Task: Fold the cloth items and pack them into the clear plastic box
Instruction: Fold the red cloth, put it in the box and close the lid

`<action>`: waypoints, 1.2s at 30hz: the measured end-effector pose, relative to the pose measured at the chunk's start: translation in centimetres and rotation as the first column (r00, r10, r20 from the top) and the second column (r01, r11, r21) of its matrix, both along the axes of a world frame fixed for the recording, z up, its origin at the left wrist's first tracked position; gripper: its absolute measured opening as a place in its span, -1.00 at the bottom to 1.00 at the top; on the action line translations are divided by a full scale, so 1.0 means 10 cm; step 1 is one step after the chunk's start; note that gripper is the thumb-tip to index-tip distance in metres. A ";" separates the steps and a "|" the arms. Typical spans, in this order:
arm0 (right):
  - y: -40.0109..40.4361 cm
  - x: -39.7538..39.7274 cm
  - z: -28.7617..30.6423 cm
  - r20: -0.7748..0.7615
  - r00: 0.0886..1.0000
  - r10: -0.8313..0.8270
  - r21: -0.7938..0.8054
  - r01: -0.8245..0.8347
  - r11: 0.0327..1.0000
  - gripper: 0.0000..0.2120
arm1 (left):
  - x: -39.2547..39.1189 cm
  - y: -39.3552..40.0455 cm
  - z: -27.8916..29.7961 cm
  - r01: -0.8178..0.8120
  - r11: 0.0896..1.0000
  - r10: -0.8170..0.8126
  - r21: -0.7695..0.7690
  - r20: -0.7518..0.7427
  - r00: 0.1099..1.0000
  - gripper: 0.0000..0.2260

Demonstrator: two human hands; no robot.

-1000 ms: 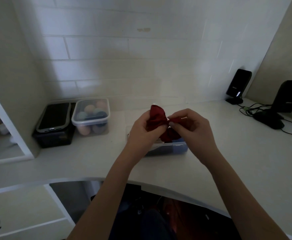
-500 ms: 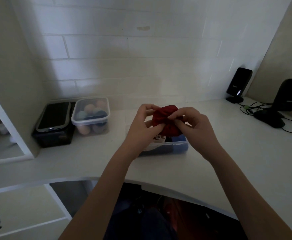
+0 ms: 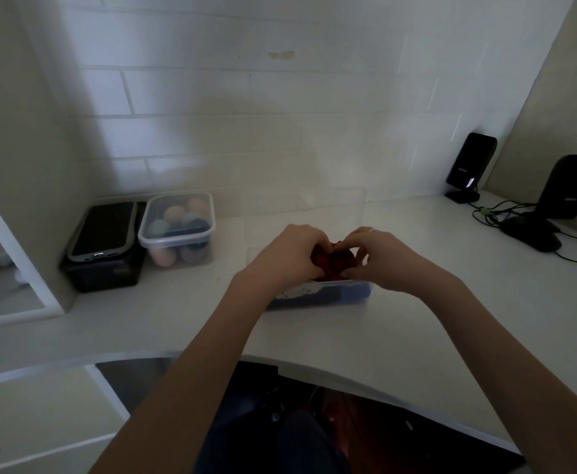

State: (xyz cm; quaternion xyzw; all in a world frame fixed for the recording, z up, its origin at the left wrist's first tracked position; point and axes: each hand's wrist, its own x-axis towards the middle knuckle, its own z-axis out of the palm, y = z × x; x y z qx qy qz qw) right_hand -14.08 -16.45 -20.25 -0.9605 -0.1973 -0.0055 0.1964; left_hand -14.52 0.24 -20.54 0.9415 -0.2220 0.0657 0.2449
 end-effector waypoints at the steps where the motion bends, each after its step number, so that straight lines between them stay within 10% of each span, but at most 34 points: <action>1: 0.00 0.02 0.02 -0.002 1.000 -0.010 -0.065 0.010 0.998 -0.59 | 0.01 -0.01 0.00 -0.010 0.998 0.010 0.063 0.012 1.000 -0.71; 5: 0.04 0.10 0.13 -0.019 0.996 -0.092 -0.380 0.078 0.922 -0.52 | 0.06 -0.06 0.03 -0.073 0.941 0.048 0.330 0.085 0.995 -0.68; 16: 0.14 0.21 0.07 -0.111 0.963 -0.245 -0.701 0.099 0.706 -0.56 | 0.20 -0.10 -0.11 0.056 0.901 -0.018 0.430 -0.093 0.996 -0.68; 30: -0.02 0.12 0.22 -0.353 0.921 -0.161 -0.486 -0.034 0.873 -0.51 | 0.16 -0.14 -0.09 0.115 0.792 -0.080 0.600 -0.085 0.993 -0.80; 36: -0.02 0.01 0.28 0.000 0.998 -0.059 -0.218 0.058 0.974 -0.74 | 0.18 -0.14 -0.11 0.112 0.781 -0.074 0.615 -0.087 0.993 -0.76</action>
